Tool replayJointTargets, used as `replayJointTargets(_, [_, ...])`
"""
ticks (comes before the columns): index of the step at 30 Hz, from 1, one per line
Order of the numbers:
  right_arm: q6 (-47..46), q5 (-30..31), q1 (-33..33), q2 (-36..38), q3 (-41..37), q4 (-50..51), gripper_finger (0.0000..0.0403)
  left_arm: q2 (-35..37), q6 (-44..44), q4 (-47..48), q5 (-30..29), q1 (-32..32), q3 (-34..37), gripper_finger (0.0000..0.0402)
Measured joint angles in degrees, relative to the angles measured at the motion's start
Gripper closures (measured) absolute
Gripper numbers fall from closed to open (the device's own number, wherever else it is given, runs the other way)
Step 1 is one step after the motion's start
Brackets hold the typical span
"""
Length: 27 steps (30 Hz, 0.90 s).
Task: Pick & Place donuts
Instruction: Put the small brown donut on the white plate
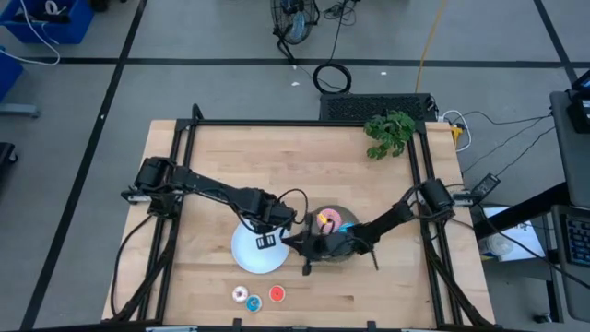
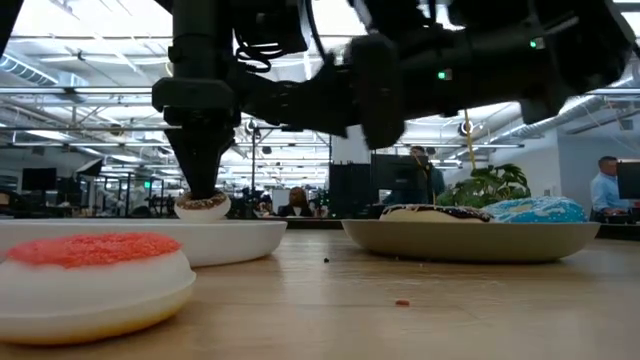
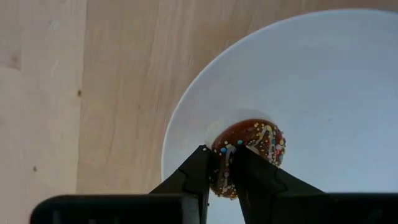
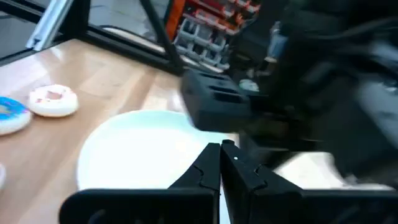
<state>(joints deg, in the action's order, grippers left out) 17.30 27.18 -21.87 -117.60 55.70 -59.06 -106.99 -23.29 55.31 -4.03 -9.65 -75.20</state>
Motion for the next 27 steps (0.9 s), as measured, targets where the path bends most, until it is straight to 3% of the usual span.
replayJointTargets(14, [0.00, 3.01, 0.87, -2.17, 1.19, 0.45, 0.0403, 1.25, 1.87, 0.08, 3.30, 0.02, -0.04, 0.0332])
replayJointTargets(20, [1.24, -1.99, 1.12, -2.19, -0.47, -3.70, 0.0403, 5.29, 4.85, -5.71, 5.56, -0.07, -0.15, 0.0332])
replayJointTargets(27, [1.93, -2.01, 1.89, -2.15, 0.22, -4.01, 0.0403, 5.81, 5.79, -6.80, 5.03, 0.09, -0.17, 0.0332])
